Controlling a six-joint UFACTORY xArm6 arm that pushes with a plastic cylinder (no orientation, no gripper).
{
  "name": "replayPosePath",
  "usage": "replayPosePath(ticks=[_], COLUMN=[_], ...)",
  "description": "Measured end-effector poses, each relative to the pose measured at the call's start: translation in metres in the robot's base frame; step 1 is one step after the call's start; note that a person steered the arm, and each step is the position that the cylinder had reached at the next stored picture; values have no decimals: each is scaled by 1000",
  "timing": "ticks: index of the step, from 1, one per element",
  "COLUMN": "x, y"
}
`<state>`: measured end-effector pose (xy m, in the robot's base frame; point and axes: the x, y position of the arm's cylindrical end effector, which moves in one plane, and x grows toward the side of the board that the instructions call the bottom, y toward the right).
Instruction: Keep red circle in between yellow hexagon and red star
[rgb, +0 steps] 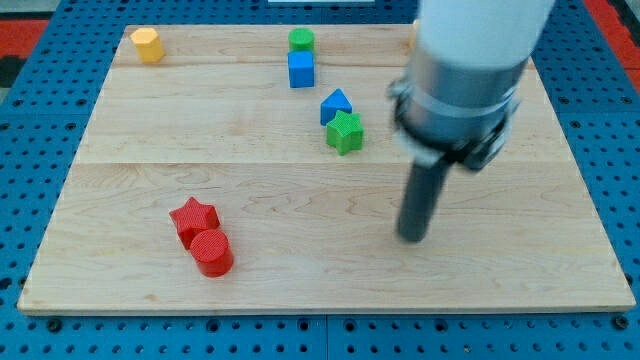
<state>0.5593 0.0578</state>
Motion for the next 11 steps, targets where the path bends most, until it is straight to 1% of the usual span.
replayPosePath(ticks=[1,3,4,5,6,7,8,9,10,11], x=[23,13,-19,-7,19,-8,-49,-90,-119,-129], y=[-89,-217,-226,-229,-256,-275,-262,-261,-245,-220])
